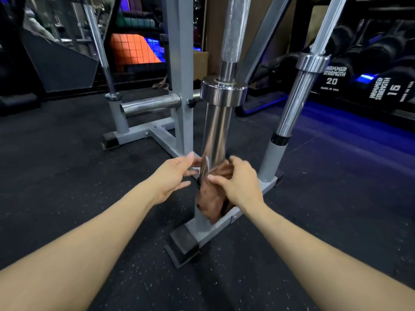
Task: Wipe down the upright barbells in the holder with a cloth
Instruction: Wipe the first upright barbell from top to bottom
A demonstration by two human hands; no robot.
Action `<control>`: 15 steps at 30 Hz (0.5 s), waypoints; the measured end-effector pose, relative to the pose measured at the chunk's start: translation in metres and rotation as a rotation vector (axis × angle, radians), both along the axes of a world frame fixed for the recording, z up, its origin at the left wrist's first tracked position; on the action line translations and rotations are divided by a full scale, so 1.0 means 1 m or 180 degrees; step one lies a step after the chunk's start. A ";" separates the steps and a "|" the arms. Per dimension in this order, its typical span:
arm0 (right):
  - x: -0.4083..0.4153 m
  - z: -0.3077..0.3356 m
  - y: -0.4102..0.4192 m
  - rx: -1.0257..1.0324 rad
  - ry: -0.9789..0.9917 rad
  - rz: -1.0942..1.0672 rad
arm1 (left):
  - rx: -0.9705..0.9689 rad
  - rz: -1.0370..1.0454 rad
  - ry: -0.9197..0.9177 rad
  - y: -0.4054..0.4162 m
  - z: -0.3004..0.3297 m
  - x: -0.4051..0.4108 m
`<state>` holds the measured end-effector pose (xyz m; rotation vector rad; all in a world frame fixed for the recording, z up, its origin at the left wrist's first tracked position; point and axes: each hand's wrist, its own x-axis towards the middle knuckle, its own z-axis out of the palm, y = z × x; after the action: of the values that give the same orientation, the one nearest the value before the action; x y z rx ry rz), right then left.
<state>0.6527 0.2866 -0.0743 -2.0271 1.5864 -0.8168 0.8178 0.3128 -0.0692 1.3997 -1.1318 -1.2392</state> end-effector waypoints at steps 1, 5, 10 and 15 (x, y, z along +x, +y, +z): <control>0.001 0.014 0.002 -0.0128 -0.0223 -0.0115 | -0.0012 0.0002 0.0004 -0.001 0.004 0.001; 0.015 0.080 0.013 -0.0561 -0.1313 -0.0499 | 0.0003 0.0070 0.0119 -0.002 0.016 0.001; 0.040 0.093 0.017 -0.0641 -0.1663 -0.0965 | 0.0038 0.0058 0.0405 0.000 0.011 0.008; 0.047 0.051 0.017 -0.0626 -0.0921 -0.1024 | 0.0215 0.0183 0.0951 -0.006 -0.001 0.011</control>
<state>0.7001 0.3040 -0.0230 -1.6975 1.7379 -1.3660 0.8292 0.3072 -0.0703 1.2368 -0.8459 -1.4020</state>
